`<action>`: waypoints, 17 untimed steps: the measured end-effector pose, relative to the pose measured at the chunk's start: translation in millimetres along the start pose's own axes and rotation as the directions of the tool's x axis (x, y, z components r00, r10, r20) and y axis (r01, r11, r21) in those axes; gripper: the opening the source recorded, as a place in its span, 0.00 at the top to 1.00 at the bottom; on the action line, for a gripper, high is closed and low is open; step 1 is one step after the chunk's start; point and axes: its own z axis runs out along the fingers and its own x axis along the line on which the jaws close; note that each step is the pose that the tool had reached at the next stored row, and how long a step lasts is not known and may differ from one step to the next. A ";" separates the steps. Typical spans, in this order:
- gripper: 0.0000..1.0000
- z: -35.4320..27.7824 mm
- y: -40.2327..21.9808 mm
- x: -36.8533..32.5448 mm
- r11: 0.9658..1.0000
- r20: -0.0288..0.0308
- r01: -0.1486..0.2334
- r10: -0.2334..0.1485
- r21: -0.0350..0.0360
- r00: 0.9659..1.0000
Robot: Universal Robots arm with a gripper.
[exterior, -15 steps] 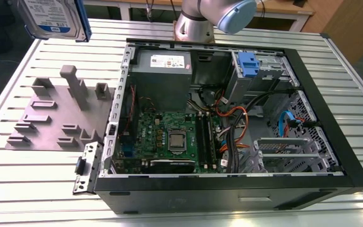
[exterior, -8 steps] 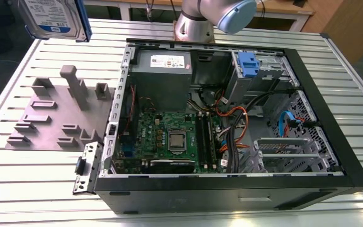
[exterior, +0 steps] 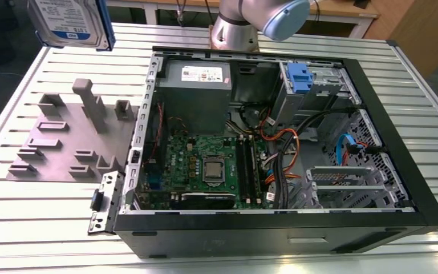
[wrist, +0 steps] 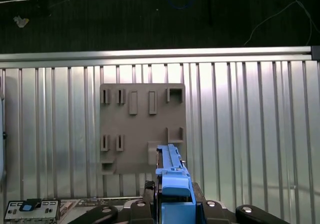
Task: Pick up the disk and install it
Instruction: 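Pick up the disk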
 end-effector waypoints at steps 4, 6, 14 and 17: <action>0.64 -0.1 -5.5 0.2 1.000 0.000 0.000 0.000 0.000 1.000; 0.64 -0.3 -6.2 2.3 1.000 0.000 0.000 0.000 -0.001 1.000; 0.64 -0.6 -7.9 11.1 1.000 0.000 0.000 0.000 0.000 1.000; 0.64 -0.8 -12.1 11.0 1.000 0.000 0.000 0.000 -0.001 1.000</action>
